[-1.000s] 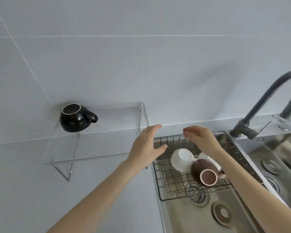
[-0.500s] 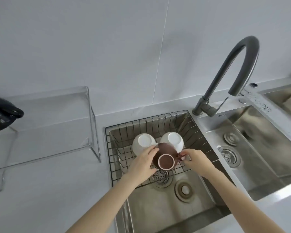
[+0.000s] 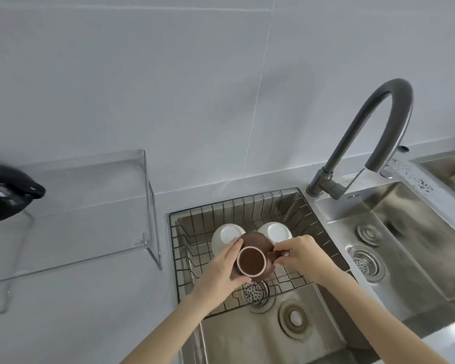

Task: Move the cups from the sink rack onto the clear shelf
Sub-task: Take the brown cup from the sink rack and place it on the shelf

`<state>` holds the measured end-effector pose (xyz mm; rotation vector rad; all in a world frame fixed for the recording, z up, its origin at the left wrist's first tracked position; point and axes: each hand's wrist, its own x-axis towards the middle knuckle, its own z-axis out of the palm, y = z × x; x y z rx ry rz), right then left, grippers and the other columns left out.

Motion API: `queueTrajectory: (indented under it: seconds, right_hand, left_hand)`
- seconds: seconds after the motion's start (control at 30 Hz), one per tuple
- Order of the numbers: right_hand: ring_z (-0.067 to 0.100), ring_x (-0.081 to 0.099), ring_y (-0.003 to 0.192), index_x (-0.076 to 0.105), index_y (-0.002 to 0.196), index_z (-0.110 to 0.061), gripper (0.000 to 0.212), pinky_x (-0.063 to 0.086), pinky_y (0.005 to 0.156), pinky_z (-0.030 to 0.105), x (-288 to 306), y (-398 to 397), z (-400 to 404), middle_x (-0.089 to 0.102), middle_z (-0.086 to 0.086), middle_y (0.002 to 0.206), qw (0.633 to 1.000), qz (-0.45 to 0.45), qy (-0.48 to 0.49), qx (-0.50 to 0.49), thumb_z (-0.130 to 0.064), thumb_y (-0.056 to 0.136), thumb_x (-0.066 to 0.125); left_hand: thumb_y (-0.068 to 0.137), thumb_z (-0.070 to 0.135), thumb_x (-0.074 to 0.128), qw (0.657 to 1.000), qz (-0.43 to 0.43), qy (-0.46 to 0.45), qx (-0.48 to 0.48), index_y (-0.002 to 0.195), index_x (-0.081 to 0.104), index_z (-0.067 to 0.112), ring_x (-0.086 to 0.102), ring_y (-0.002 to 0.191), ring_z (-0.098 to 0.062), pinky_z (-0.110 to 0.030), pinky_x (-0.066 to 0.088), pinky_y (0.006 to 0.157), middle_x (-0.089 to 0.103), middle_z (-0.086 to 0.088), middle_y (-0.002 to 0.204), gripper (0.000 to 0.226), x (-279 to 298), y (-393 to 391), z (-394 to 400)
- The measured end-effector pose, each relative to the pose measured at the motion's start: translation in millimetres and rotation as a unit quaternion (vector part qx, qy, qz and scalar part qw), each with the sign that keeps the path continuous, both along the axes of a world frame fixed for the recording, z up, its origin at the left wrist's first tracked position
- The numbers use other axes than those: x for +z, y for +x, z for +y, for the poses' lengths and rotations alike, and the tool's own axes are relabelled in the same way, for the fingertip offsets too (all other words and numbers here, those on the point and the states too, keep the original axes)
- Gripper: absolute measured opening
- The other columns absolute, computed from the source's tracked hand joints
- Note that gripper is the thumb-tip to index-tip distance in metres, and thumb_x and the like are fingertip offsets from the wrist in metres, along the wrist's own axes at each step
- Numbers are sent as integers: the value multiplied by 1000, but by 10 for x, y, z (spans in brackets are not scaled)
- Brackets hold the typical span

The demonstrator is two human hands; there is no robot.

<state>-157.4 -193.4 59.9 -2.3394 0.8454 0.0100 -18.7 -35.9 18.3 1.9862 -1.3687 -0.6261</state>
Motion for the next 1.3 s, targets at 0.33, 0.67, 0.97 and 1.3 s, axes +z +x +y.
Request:
queueTrajectory:
  seconds: [0.33, 0.67, 0.97, 1.3]
  right_hand:
    - [18, 64, 69, 75, 77, -19, 12, 50, 70, 31, 1441, 1072, 836, 77, 4, 75, 983, -136, 31, 123, -16, 66, 79]
    - [8, 52, 61, 74, 75, -8, 8, 44, 65, 21, 1496, 2533, 1953, 69, 10, 67, 956, -146, 127, 223, -9, 67, 77]
    - [11, 57, 65, 74, 65, -21, 14, 46, 72, 26, 1276, 3228, 2252, 68, 4, 65, 951, -87, 173, 239, -7, 66, 77]
    - [19, 61, 77, 75, 76, -12, 12, 50, 89, 41, 1094, 3358, 2396, 70, 31, 95, 943, -76, 218, 239, -4, 66, 76]
  left_hand:
    - [63, 32, 79, 969, -117, -156, 153, 138, 30, 18, 29, 129, -1, -7, 19, 106, 32, 12, 137, 90, 1378, 773, 1150]
    - [58, 20, 83, 960, -54, -103, 255, 132, 41, 22, 43, 120, -1, -6, 29, 97, 49, 15, 129, 85, 1723, 1829, 2463]
    - [57, 20, 84, 946, -13, -101, 309, 131, 43, 22, 51, 120, -13, -29, 39, 104, 57, 4, 129, 84, 1391, 2325, 2786]
    - [58, 17, 83, 944, 26, -73, 322, 130, 45, 19, 51, 108, -7, -21, 36, 94, 54, 14, 112, 81, 1310, 2405, 2923]
